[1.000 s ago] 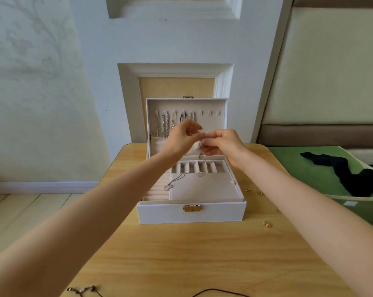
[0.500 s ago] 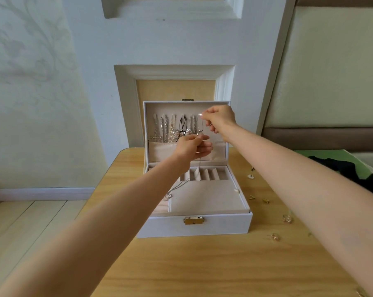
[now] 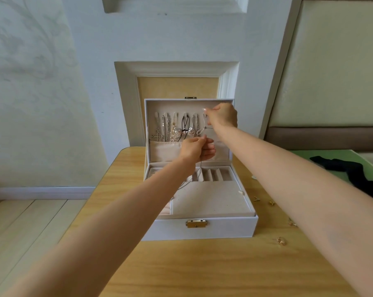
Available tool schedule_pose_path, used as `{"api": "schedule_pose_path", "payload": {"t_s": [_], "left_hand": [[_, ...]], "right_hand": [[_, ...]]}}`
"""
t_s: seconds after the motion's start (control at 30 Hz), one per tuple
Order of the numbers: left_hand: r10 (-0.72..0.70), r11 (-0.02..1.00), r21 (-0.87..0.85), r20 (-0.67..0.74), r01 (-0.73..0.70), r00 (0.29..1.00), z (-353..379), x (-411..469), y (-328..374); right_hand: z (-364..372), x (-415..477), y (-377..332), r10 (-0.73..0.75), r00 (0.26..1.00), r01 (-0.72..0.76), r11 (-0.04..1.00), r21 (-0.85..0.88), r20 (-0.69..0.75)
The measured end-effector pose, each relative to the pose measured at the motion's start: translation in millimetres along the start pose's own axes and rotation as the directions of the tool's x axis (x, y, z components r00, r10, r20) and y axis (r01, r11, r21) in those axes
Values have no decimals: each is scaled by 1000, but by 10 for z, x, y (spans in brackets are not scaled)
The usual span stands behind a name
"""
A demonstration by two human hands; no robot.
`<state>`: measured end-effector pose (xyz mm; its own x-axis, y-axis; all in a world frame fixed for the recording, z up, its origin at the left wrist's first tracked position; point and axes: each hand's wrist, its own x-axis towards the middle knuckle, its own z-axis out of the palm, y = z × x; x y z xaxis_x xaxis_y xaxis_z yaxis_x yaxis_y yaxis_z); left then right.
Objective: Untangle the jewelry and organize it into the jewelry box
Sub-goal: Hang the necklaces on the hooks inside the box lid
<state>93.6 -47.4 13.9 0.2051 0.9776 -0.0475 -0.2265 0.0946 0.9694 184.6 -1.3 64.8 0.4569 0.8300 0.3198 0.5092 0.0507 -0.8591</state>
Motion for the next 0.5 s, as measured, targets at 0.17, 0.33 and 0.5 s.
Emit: {"api": "schedule_pose_path", "payload": {"t_s": [0.17,0.33,0.5], "left_hand": [[-19,992,128,56,12,998,-14,-65,-17],[-6,953,301,57,-11,998,-12,-90,-16],[39,857,513,15,-41,999,-37,-113,-7]], "right_hand": [[23,7,32,-9,1000,9,999,-45,2],[-18,3,34,1,1000,2,993,-117,25],[-82,-96,69,-7,998,16,991,-135,65]]}}
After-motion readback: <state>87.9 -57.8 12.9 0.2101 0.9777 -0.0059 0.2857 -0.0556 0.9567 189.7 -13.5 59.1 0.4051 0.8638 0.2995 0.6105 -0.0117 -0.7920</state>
